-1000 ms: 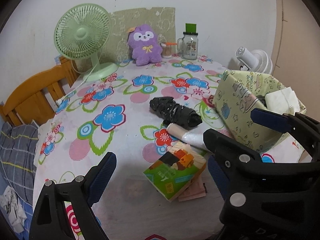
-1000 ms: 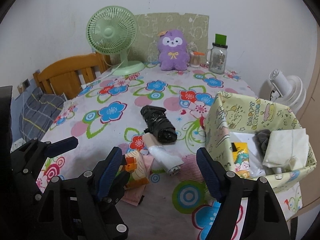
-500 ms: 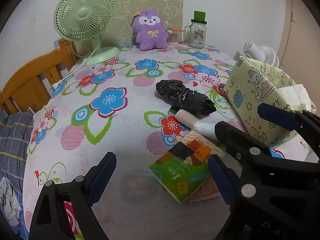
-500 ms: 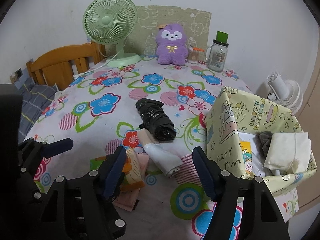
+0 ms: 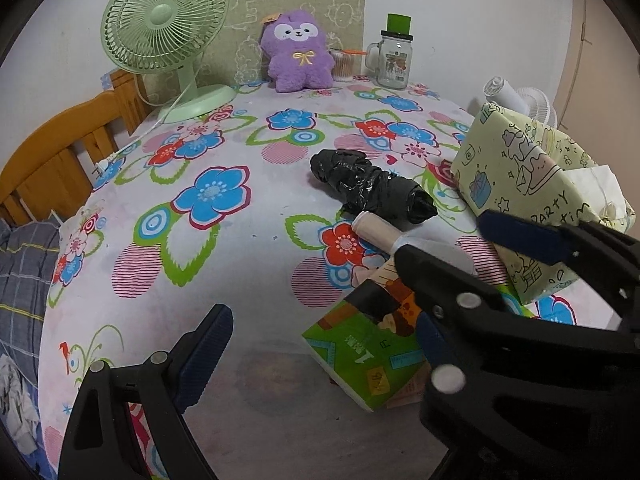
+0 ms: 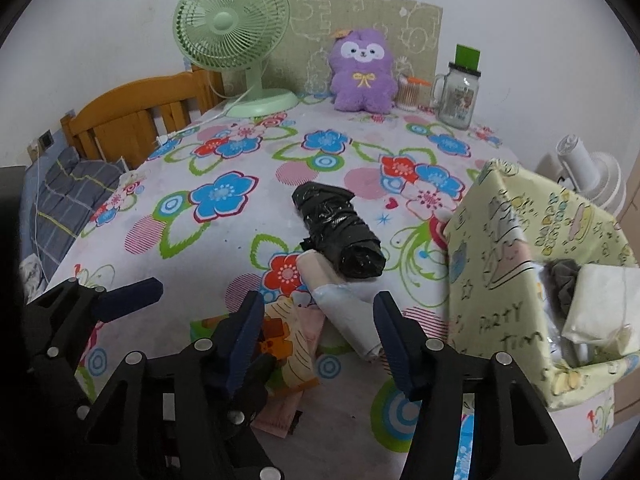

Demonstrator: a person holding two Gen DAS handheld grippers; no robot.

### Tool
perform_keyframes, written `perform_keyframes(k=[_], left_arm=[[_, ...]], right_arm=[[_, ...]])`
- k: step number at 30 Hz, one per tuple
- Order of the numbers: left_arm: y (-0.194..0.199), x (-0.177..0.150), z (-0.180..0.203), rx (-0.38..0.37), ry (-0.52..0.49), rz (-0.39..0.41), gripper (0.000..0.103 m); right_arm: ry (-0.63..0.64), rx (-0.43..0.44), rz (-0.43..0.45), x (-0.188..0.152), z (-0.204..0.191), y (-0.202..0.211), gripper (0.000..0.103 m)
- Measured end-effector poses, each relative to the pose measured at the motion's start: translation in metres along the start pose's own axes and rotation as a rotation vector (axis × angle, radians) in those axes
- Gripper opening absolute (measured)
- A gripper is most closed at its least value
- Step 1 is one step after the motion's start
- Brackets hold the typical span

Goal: Organize soft objects
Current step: 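Move both tools toward the rolled white item and green tissue pack, then grasp the rolled white-pink item with the right tool while the left tool grasps the green tissue pack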

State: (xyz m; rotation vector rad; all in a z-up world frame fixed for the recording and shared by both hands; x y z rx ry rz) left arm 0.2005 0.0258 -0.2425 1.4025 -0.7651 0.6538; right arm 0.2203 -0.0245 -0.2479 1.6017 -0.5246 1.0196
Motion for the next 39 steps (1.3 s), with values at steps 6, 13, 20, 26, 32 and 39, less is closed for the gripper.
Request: perform_keyframes(k=[6,13,20,26,32,39], left_arm=[[-0.004,0.0,-0.001,-0.003,0.009,-0.003,0.096],[-0.009,0.0,-0.005,0.01,0.018,0.008,0.101],[-0.013,0.001,-0.008,0.008,0.032,0.006,0.103],[-0.012,0.004,-0.005,0.008,0.014,0.007,0.102],[-0.002,0.009,0.009,-0.025,-0.013,0.028,0.102],[0.003,0.007,0.024,-0.046,-0.052,0.032,0.102]], right_arm=[[-0.028,0.002,-0.025,-0.005,0.004,-0.015,0.06],[-0.069,0.012,-0.051,-0.011,0.007,-0.03,0.059],[-0.109,0.048,-0.06,-0.012,0.006,-0.035,0.051],[-0.087,0.025,-0.037,-0.007,0.009,-0.025,0.048],[-0.096,0.018,-0.012,-0.002,0.016,-0.012,0.048],[-0.089,0.011,-0.005,-0.005,0.017,-0.004,0.048]])
Point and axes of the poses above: each gripper's, at about its wrist camera, not at the fingertips, and y roughly against the way its jaws point, z to its right, x to its top, the point moved 10 cm from there along -y, roughly the way its jaws point, and after that the axes turned 14 degrees about z, right-handed, at the moved point
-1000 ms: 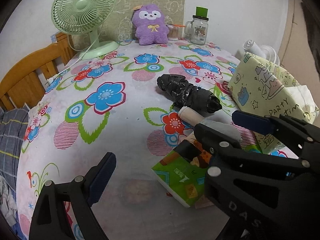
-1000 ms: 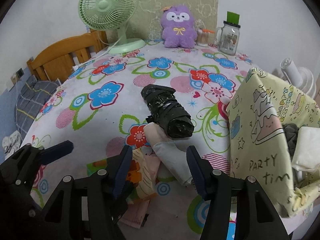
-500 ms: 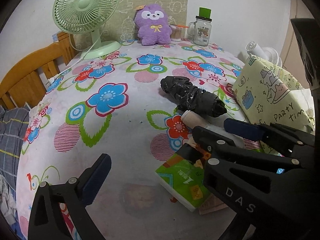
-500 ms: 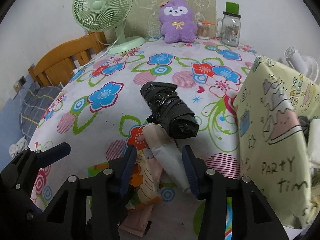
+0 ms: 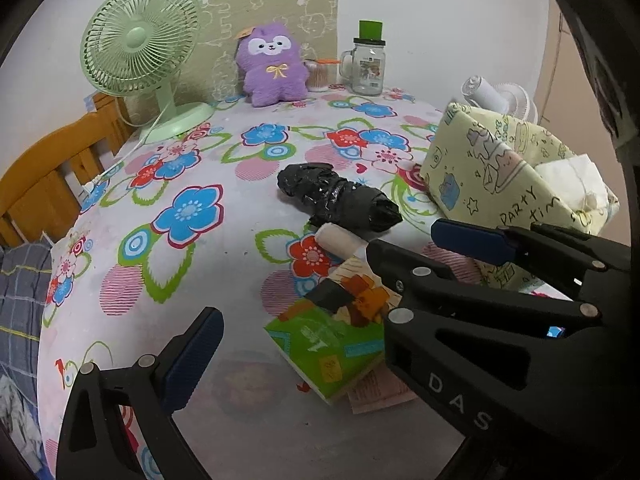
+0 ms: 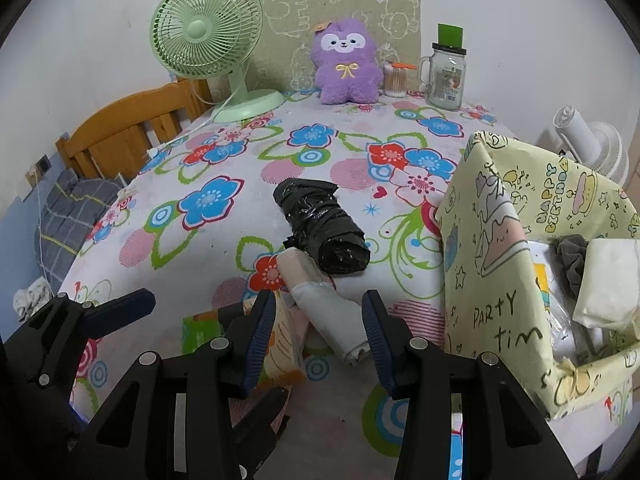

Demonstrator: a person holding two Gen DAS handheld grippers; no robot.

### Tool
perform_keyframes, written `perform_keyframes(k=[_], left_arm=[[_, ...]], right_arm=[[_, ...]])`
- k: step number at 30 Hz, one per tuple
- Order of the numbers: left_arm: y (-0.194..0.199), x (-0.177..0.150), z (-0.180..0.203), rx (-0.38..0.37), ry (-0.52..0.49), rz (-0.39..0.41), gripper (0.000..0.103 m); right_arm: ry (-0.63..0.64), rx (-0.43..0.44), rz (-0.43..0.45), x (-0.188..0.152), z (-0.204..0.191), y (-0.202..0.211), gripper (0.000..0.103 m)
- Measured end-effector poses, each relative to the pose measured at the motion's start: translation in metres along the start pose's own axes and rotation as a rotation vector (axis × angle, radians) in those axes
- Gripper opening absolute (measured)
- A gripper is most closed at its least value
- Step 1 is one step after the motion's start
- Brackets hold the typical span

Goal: Organize soft objects
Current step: 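Grasp the rolled white-pink item with the right tool while the left tool grasps the green tissue pack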

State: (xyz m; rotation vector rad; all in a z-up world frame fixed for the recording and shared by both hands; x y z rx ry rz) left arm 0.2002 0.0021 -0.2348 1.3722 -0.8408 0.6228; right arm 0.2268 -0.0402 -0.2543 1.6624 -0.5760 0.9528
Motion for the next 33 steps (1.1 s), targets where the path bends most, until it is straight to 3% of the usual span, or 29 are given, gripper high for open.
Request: perform_keyframes(k=[6,14,19,26,33], left_arm=[[-0.001,-0.005,0.006,-0.012,-0.011,-0.008,0.101],[-0.017,-0.017,0.004,-0.047,0.043,-0.065,0.073],[-0.018,-0.015,-0.001,-0.044,0.061,-0.055,0.071],[-0.02,-0.01,-0.027,0.032,0.067,-0.051,0.07],[-0.026,-0.011,-0.063,0.124,0.122,-0.058,0.067]], right_arm=[[0.005,-0.006,-0.014,-0.007,0.001,0.002,0.048],[-0.002,-0.009,-0.037,-0.012,0.001,-0.006,0.049],[-0.012,-0.001,-0.029,-0.008,-0.002,-0.009,0.049],[-0.022,0.023,-0.023,0.001,-0.012,-0.019,0.049],[-0.019,-0.018,-0.068,-0.005,-0.005,-0.038,0.049]])
Point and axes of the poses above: each gripper's, at about its wrist camera, not at the fingertips, and y roughly against the way its jaws point, z to its right, x to its top, the point moved 10 cm from there along -y, roughly the way its jaws point, and after that the axes turned 14 degrees about z, right-handed, at the moved point
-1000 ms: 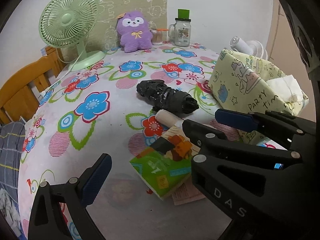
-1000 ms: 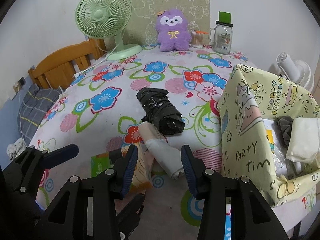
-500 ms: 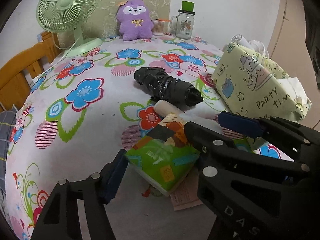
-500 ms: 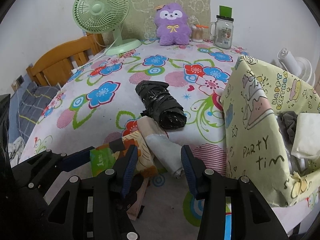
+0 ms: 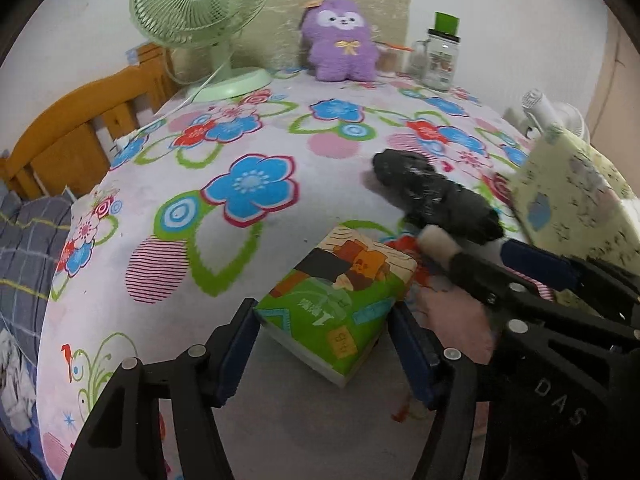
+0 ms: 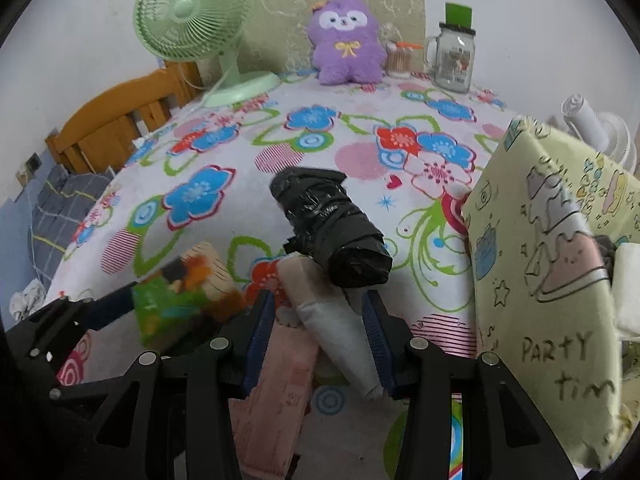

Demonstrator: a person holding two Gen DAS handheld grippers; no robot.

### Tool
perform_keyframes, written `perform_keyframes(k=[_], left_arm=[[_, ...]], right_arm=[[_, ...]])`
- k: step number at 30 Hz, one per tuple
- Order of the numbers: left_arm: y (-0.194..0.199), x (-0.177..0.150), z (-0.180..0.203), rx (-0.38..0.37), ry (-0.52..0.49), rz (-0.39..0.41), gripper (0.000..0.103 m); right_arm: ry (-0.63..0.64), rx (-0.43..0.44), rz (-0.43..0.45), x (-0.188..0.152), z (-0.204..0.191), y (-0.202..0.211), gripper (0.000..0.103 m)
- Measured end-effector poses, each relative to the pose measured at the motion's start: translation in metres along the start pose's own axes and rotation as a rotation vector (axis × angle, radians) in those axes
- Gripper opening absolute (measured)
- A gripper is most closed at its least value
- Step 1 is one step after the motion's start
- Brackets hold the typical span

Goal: Organize soft objects
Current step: 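Grasp the rolled white-pink item with the right tool while the left tool grasps the green tissue pack, then carry the rolled item with the right tool while the left tool carries the tissue pack to the box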

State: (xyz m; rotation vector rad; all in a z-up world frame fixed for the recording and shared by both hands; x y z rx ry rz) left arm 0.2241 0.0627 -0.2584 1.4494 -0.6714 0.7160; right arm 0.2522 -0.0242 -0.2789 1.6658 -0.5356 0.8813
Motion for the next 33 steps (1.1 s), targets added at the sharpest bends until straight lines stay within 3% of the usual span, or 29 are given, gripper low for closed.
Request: perform_keyframes(k=[7,10,14,33], left_arm=[[-0.006,-0.004,0.004,0.006,-0.031,-0.003,0.067],[-0.006,-0.003,0.006,0.001,-0.032,-0.003,0.067],[-0.005,-0.002,0.01,-0.004,-0.047,0.002,0.065],[0.041,0.02,0.021,0.002,-0.052,0.095,0.065]], right_arm=[[-0.013,-0.02,-0.039,-0.008,0.007,-0.014,0.047],[0.014,-0.029,-0.036,-0.008,0.006,-0.014,0.031],[0.011,0.003,-0.038,-0.009,0.0,-0.011,0.026],[0.036,0.016,0.089,0.018,-0.006,0.047,0.024]])
Point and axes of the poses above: each gripper's, at about its wrist camera, not at the fingertips, and y roughly against the way its jaws point, z to its right, x to its top, the point moved 10 cm from there along -y, roughly the way its jaws point, and after that the axes turned 14 degrees about z, right-handed, at the moved point
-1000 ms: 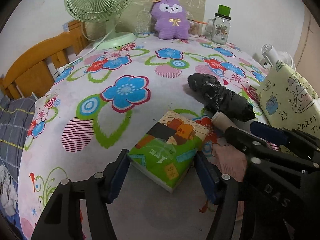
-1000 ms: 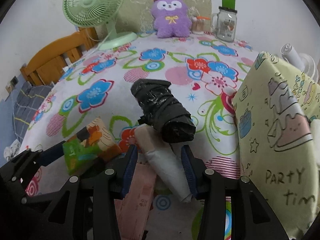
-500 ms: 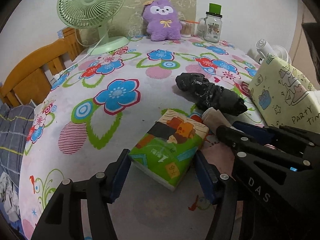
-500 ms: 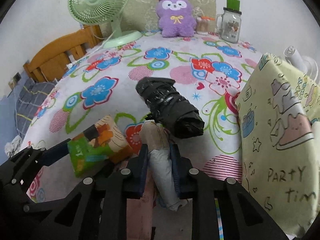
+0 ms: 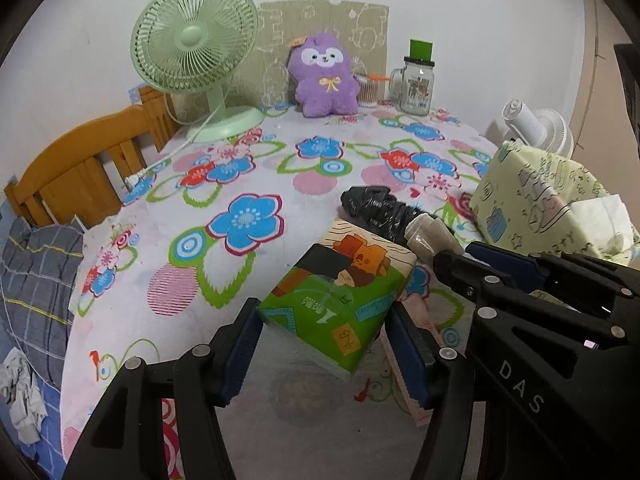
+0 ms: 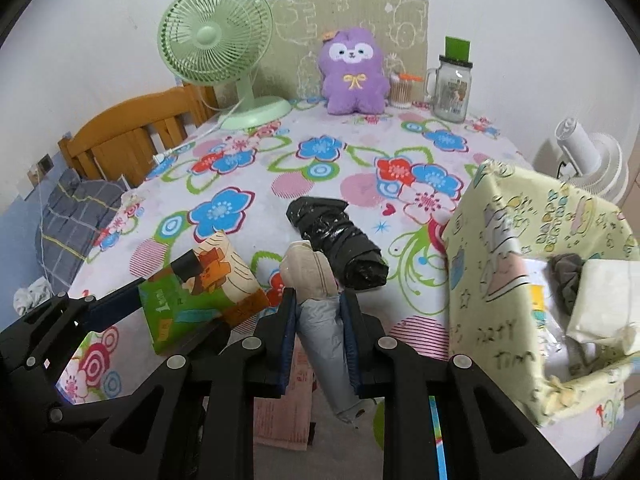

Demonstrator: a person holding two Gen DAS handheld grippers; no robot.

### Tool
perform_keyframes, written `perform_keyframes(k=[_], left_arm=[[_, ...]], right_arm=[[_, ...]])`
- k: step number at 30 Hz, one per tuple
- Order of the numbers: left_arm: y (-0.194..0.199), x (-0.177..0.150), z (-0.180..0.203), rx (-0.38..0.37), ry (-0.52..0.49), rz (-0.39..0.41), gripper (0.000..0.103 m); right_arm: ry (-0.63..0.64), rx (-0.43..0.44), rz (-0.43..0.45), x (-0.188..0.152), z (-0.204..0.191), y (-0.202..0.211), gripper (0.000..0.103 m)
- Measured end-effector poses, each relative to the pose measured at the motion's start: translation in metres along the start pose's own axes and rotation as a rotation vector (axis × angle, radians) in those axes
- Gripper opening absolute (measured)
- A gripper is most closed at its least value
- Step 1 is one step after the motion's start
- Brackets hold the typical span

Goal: Organize soft objects
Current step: 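Carry the rolled item with the right tool while the left tool carries the tissue pack to the box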

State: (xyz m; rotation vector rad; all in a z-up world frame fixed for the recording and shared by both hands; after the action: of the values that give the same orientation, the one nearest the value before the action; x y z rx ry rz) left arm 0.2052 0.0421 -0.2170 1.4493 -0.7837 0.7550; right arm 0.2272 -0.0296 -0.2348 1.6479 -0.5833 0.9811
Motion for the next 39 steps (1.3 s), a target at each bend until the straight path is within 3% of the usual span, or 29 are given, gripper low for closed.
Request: perform_keyframes(k=[21,39], left_arm=[[0.05,0.037,0.024,-0.003,-0.036,0.11,0.064],[0.067,0.061,0.064,-0.034,-0.071,0.156,0.064]], right_arm=[[0.006,-0.022,0.111,0.034,0.013,0.06,0.024],[-0.021,-0.058,0.154,0.047,0.056,0.089,0.024]])
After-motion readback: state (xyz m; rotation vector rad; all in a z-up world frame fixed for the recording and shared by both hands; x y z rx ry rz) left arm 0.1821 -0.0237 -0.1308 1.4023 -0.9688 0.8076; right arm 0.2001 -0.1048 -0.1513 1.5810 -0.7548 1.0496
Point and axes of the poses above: each gripper's, at about its wrist camera, not at the fingertips, and y roughly against the way its jaws point, z to its right, x to its top, the point moved 10 cm from there along -y, roughly the way its jaws point, and after that the axes turned 14 degrees about z, right-handed, at the moved point
